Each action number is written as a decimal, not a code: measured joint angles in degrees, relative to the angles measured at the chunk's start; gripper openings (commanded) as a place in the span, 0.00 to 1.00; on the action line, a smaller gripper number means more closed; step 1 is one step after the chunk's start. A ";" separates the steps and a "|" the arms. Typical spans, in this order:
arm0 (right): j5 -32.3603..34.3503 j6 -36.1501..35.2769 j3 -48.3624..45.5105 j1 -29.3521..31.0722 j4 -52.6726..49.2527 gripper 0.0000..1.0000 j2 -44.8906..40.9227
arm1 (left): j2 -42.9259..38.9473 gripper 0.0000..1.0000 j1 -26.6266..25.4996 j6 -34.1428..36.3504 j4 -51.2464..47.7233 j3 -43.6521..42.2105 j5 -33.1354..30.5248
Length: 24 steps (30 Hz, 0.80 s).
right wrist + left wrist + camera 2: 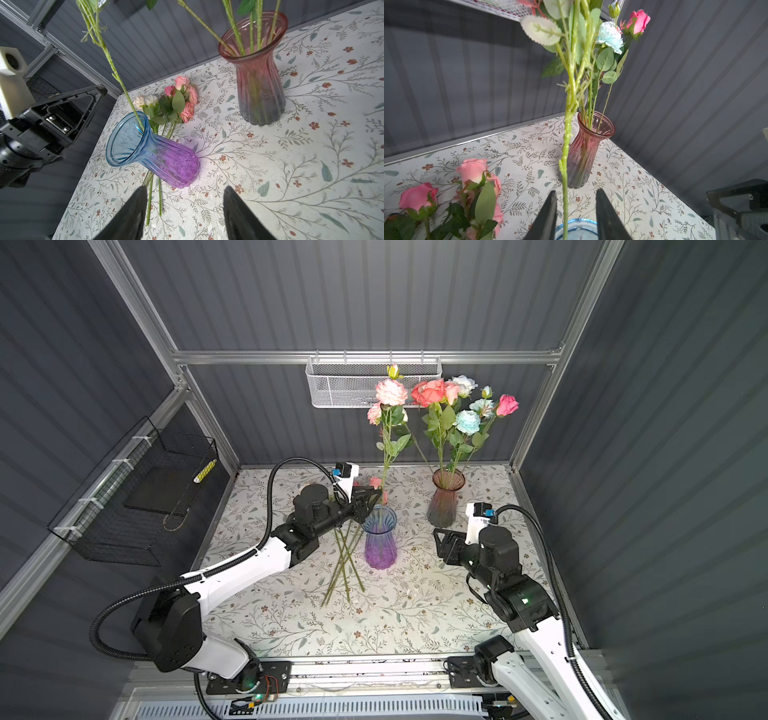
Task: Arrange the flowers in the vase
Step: 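Open the left gripper and draw it back from the blue-purple vase, then lower the left gripper onto the bunch stems and close it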
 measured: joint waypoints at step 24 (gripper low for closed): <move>1.31 -0.17 -1.31 0.00 -1.22 0.60 0.11 | -10.43 0.42 8.07 -0.72 -30.03 -3.30 -16.44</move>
